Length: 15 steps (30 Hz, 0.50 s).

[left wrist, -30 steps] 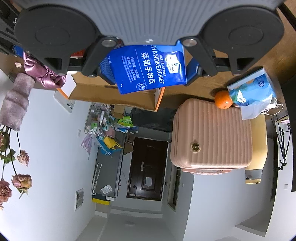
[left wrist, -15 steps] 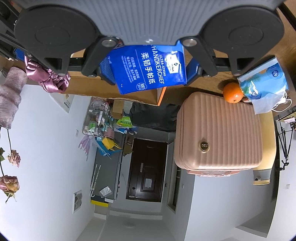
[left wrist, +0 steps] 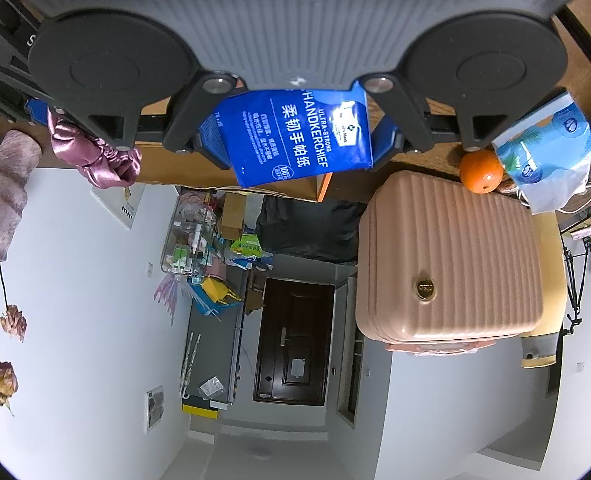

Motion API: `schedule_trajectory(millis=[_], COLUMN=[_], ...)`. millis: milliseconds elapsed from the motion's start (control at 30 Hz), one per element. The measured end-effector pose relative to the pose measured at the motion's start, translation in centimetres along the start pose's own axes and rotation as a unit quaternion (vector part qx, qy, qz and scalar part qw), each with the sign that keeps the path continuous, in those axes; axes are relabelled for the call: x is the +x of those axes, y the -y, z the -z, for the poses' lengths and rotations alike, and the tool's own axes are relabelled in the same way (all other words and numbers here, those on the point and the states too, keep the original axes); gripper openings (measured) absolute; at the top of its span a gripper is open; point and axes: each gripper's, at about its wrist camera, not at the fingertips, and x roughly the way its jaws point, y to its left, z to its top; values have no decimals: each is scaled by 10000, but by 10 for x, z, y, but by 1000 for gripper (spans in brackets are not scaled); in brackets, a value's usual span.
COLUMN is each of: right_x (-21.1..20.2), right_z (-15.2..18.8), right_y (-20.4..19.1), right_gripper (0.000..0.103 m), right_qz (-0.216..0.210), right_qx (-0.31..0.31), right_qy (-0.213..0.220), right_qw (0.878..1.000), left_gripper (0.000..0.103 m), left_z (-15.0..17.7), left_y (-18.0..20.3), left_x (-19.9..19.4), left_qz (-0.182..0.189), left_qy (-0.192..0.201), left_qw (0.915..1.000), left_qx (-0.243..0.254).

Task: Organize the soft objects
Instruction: 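Lift the scrunchie and tissue pack with both tools and carry them over the box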

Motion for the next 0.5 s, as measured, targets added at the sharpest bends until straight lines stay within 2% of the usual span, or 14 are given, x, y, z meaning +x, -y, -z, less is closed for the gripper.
schedule_trajectory(millis=[500], right_x=[28], right_z=[-3], right_y=[3], right_gripper=[30], right_qz=[3], right_qx=[-118], right_qy=[-130], right_qw=[9998], left_gripper=[79], left_z=[-3], left_y=[9], left_x=[33], left_qz=[-14], left_qy=[-87], left_qw=[9998], left_qx=[179])
